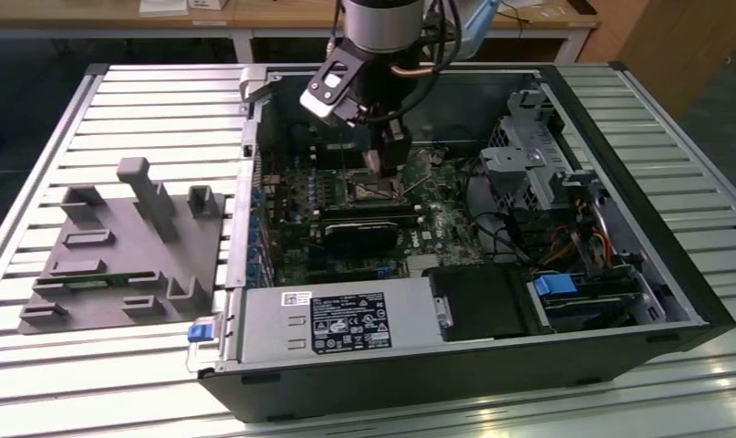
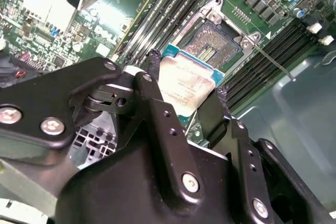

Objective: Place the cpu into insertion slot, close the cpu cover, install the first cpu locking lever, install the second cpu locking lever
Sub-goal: 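Place the cpu into insertion slot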

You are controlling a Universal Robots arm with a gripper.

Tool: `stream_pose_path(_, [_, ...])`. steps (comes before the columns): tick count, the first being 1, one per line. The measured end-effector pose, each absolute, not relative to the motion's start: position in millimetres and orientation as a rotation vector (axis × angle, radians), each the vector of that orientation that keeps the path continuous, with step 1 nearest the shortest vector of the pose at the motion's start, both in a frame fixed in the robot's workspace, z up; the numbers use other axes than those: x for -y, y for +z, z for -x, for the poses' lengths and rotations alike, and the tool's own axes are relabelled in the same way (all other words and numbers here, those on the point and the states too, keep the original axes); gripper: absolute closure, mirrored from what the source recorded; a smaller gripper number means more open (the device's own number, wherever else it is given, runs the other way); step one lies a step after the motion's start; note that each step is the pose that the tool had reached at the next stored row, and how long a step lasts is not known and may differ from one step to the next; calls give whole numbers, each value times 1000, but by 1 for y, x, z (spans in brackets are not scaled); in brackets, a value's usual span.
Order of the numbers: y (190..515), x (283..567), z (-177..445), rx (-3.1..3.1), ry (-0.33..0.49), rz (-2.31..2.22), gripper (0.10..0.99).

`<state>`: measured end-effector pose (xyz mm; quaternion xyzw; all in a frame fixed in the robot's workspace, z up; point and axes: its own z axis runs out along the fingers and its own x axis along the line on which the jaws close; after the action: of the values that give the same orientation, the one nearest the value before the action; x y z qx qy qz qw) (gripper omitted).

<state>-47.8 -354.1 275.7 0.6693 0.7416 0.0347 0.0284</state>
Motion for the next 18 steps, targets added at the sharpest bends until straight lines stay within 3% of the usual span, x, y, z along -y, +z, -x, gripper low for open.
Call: stream_pose_path(18, [256,350,51,-2242,104,-2115,549])
